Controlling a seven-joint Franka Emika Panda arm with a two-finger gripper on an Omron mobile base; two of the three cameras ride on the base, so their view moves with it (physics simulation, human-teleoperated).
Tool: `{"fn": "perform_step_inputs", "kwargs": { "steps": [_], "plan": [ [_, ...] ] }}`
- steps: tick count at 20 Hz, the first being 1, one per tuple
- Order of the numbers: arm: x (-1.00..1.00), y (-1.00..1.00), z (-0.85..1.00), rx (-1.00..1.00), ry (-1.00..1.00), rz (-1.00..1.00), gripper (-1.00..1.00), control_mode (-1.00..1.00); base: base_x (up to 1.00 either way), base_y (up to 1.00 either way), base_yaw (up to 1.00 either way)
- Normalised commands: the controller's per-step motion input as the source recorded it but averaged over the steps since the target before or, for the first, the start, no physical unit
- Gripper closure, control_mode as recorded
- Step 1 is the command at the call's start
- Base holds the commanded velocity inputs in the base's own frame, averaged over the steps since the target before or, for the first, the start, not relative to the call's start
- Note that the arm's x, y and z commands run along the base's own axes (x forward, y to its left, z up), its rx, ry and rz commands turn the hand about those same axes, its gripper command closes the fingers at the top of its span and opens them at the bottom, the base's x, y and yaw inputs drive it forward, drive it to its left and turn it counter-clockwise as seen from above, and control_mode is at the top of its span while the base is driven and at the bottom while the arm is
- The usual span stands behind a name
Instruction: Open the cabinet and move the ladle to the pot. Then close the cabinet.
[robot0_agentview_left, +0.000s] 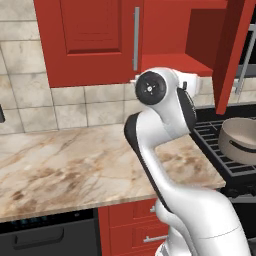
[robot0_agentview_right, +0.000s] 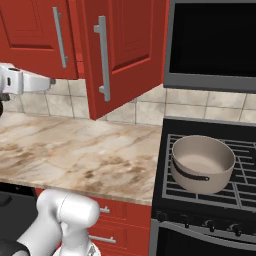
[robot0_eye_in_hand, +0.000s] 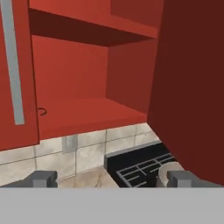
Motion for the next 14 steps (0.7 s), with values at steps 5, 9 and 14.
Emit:
{"fn": "perform_step_inputs", "kwargs": {
  "steps": [5, 9, 14],
  "plan": [
    [0.48, -0.38, 0.0, -0.02, 0.0, -0.15, -1.0, -1.0, 0.0, 0.0, 0.0],
    [0.28, -0.48, 0.0, 0.0, 0.0, -0.14, -1.0, -1.0, 0.0, 0.0, 0.0],
    [0.22, -0.51, 0.0, 0.0, 0.0, -0.13, -1.0, -1.0, 0.0, 0.0, 0.0]
  ]
}}
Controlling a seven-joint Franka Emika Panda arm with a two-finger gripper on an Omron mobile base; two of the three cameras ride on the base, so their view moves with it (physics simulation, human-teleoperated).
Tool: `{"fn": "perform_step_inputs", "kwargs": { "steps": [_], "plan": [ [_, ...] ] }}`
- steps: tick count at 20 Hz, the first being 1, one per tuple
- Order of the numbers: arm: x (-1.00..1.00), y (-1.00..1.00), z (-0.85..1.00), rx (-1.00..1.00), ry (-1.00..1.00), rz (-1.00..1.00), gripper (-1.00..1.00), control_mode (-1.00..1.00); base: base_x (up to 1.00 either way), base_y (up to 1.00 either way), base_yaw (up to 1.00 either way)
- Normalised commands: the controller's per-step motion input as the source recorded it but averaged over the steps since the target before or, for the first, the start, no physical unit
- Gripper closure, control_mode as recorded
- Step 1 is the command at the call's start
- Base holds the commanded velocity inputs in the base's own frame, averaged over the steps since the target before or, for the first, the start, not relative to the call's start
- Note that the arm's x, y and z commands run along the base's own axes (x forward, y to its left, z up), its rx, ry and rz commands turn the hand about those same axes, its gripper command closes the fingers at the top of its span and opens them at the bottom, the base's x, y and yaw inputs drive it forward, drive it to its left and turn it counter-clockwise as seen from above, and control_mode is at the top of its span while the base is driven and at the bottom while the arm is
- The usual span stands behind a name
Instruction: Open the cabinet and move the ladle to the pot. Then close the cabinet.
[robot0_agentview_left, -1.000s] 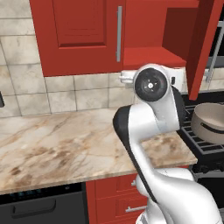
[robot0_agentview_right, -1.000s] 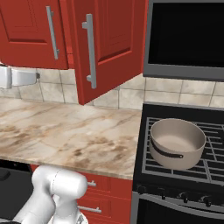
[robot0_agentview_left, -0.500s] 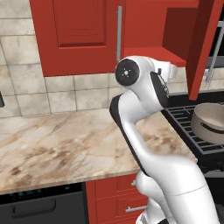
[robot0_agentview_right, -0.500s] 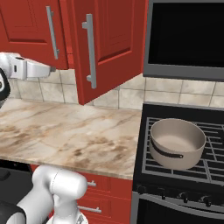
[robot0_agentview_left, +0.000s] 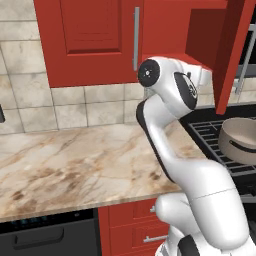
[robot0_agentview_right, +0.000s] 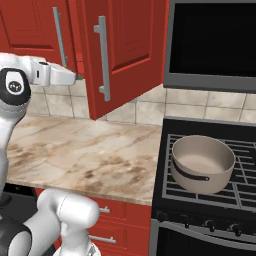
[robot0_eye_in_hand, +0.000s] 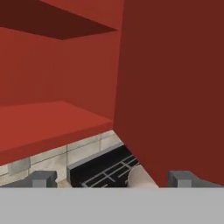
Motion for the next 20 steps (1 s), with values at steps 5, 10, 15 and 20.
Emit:
{"fn": "perform_step_inputs", "kwargs": {
  "steps": [5, 10, 15, 20],
  "plan": [
    [0.19, -0.48, 0.0, 0.0, 0.0, -0.13, -1.0, -1.0, 0.0, 0.0, 0.0],
    [0.01, -0.63, 0.0, 0.0, 0.0, -0.13, -1.0, -1.0, 0.0, 0.0, 0.0],
    [-0.06, -0.75, 0.0, 0.0, -0.01, -0.14, -1.0, -1.0, 0.0, 0.0, 0.0],
    [-0.34, -0.9, 0.0, 0.0, -0.01, -0.16, -1.0, -1.0, 0.0, 0.0, 0.0]
  ]
}}
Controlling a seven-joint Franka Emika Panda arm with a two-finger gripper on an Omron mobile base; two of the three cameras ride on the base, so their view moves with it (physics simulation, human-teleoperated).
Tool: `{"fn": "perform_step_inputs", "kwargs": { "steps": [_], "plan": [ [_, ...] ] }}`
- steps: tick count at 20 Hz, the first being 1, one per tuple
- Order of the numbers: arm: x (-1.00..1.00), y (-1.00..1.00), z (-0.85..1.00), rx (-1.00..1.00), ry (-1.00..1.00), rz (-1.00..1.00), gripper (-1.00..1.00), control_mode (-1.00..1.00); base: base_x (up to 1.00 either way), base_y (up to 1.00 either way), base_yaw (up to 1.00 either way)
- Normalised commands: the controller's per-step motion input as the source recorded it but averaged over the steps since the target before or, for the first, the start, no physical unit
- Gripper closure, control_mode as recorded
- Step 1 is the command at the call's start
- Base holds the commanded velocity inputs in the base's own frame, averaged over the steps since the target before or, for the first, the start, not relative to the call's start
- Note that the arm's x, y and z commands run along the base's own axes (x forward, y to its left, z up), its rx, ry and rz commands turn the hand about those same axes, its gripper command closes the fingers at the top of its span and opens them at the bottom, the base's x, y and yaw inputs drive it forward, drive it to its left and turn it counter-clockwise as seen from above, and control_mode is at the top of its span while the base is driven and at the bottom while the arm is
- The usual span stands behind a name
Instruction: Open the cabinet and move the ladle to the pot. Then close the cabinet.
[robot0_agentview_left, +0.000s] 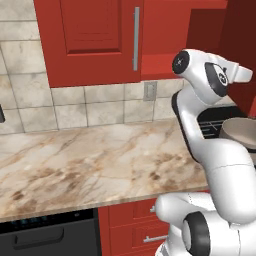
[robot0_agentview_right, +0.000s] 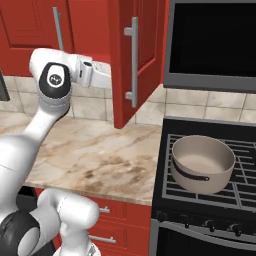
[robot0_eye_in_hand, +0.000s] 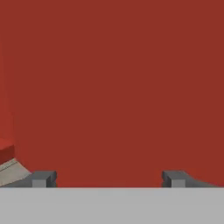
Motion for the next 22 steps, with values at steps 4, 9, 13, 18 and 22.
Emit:
{"fn": "perform_step_inputs", "kwargs": {
  "steps": [4, 9, 13, 18, 22],
  "plan": [
    [-0.5, -0.86, 0.0, 0.0, -0.01, -0.16, -1.0, -1.0, 0.0, 0.0, 0.0],
    [-0.71, -0.2, 0.12, 0.0, -0.09, -0.05, -1.0, -1.0, 0.0, 0.0, 0.0],
    [-0.65, 0.79, 0.31, 0.0, -0.07, 0.26, -1.0, -1.0, 0.0, 0.0, 0.0],
    [-0.38, 1.0, 0.26, 0.0, 0.0, 0.51, -1.0, -1.0, 0.0, 0.0, 0.0],
    [-0.06, 1.0, 0.2, 0.0, 0.01, 0.58, -1.0, -1.0, 0.0, 0.0, 0.0]
  ]
}}
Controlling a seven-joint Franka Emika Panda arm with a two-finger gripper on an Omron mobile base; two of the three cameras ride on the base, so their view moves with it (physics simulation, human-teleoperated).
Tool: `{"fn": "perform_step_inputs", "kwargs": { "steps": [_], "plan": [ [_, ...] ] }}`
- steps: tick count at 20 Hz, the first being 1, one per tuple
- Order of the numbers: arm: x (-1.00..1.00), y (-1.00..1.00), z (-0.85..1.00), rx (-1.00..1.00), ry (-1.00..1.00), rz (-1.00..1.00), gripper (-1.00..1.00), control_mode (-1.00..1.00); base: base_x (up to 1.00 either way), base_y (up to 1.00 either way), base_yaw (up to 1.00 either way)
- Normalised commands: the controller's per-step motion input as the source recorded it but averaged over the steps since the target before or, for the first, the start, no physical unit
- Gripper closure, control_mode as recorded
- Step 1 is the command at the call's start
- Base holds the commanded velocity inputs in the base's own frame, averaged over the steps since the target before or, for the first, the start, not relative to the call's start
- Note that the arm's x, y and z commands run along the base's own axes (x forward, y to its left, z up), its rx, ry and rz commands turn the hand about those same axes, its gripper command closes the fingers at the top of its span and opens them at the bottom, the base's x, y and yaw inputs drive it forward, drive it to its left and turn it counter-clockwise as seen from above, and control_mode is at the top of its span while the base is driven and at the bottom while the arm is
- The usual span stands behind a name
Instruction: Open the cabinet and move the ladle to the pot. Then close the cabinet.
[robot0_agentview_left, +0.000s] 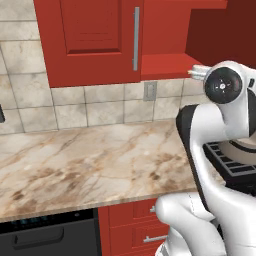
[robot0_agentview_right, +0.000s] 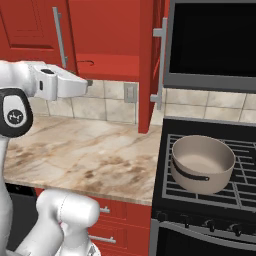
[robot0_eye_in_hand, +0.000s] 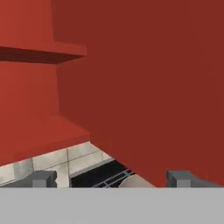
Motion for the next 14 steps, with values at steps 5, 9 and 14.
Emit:
{"fn": "perform_step_inputs", "kwargs": {
  "steps": [5, 9, 14],
  "plan": [
    [0.0, 1.0, 0.1, 0.0, 0.06, 0.59, -1.0, -1.0, 0.0, 0.0, 0.0],
    [0.03, 1.0, 0.02, 0.04, 0.13, 0.56, -1.0, -1.0, 0.0, 0.0, 0.0],
    [0.11, 0.82, 0.01, 0.06, 0.13, 0.4, -1.0, -1.0, 0.0, 0.0, 0.0]
  ]
}}
